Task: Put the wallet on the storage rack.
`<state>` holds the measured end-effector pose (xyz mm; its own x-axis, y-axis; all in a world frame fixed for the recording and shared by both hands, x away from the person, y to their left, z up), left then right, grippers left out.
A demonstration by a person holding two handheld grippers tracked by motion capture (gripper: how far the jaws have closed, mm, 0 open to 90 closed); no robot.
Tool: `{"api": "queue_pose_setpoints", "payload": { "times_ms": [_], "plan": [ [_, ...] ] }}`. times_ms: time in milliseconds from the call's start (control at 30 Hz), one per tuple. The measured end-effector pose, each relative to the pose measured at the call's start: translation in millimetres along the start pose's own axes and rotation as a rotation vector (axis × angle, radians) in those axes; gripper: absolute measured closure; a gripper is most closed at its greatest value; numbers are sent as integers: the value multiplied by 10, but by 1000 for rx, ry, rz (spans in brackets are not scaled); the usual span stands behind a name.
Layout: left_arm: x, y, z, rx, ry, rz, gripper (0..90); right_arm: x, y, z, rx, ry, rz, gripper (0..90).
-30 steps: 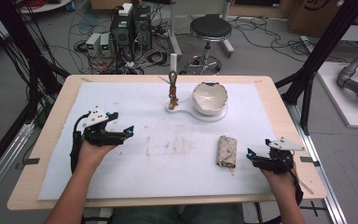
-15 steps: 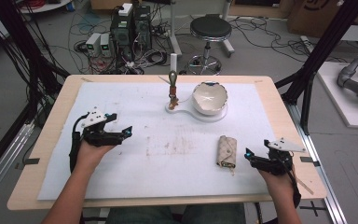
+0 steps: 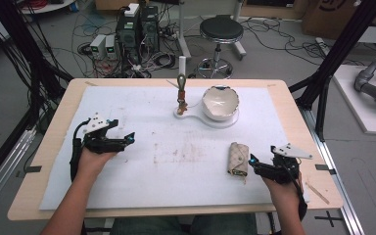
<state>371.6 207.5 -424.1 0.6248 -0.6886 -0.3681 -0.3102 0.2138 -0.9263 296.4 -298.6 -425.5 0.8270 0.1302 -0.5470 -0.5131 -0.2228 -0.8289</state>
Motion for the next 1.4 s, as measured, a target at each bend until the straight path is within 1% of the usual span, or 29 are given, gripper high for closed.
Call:
{"api": "queue_pose_setpoints", "payload": {
  "times_ms": [33, 67, 100, 133, 200, 267, 300, 333, 400, 433, 467, 500, 533, 700, 800, 833, 867, 900, 933, 967, 1000, 1067, 1100, 1200, 1233, 1267, 1300, 1333, 1400],
  "plan": [
    [-4, -3, -4, 4, 1, -1, 156, 8, -14, 55, 9, 5, 8, 189],
    [-8, -4, -5, 4, 3, -4, 156, 8, -14, 55, 9, 5, 8, 189],
    [-12, 3, 2, 4, 3, -7, 156, 19, -25, 109, 16, 18, 15, 189],
    [-12, 3, 2, 4, 3, -7, 156, 19, -25, 109, 16, 18, 15, 189],
    [-16, 26, 24, -2, 2, 2, 156, 34, -43, 192, 39, 38, 30, 189],
    [-25, 41, 42, -13, -2, 0, 156, 46, -50, 218, 47, 40, 32, 189],
    [-43, 47, 56, -14, -7, 0, 156, 76, -63, 273, 60, 41, 40, 189],
    [-43, 47, 56, -14, -7, 0, 156, 76, -63, 273, 60, 41, 40, 189],
    [-54, 58, 65, -18, -9, 0, 156, 100, -69, 329, 72, 46, 48, 189],
    [-56, 65, 70, -19, -11, 2, 156, 111, -69, 384, 97, 52, 52, 189],
    [-56, 73, 73, -20, -8, 5, 156, 111, -69, 384, 97, 52, 52, 189],
    [-53, 79, 74, -23, -8, 7, 156, 116, -59, 435, 111, 63, 57, 189],
    [-49, 81, 74, -26, -8, 8, 156, 116, -59, 435, 111, 63, 57, 189],
    [-35, 77, 68, -19, -1, 6, 156, 122, 3, 525, 117, 103, 73, 189],
    [-32, 77, 65, -17, 2, 6, 156, 127, 50, 557, 121, 108, 75, 189],
    [-32, 76, 65, -16, 2, 7, 156, 134, 100, 584, 130, 119, 77, 189],
    [-29, 75, 64, -16, 3, 4, 156, 134, 100, 584, 130, 119, 77, 189],
    [-28, 75, 62, -15, 3, 4, 156, 146, 141, 601, 143, 129, 80, 189],
    [-27, 74, 60, -15, 3, 4, 156, 156, 158, 605, 142, 135, 80, 189],
    [-26, 73, 58, -13, 3, 4, 156, 156, 158, 605, 142, 135, 80, 189],
    [-22, 71, 53, -12, 4, 2, 156, 173, 181, 633, 156, 133, 88, 189],
    [-18, 69, 46, -9, 6, 3, 156, 184, 187, 649, 153, 133, 92, 189],
    [-15, 67, 43, -8, 7, 3, 156, 210, 194, 694, 140, 139, 99, 189],
    [-11, 65, 36, -5, 7, 4, 156, 240, 197, 741, 134, 152, 105, 189],
    [-11, 66, 37, -6, 8, 3, 156, 297, 212, 799, 120, 161, 124, 189],
    [-11, 66, 37, -6, 8, 3, 156, 297, 212, 799, 120, 161, 124, 189],
    [-15, 66, 41, -2, 9, 7, 156, 356, 237, 848, 100, 192, 150, 173],
    [-15, 67, 40, -6, 9, 2, 156, 356, 237, 848, 100, 192, 150, 173],
    [-16, 67, 43, -6, 11, 2, 156, 374, 235, 875, 71, 216, 165, 173]
  ]
}}
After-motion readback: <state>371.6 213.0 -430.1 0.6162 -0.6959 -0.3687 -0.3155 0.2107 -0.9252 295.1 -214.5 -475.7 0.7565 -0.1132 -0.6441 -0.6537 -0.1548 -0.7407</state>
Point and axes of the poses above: each handheld gripper's, and its own axes: x roughly forward along the jaws, y roughly out of its underside, z roughly to its left, the point moved 3 cm from there along x, roughly forward along the jaws, and after that the axes turned 8 degrees about y, right-handed, at the moved point
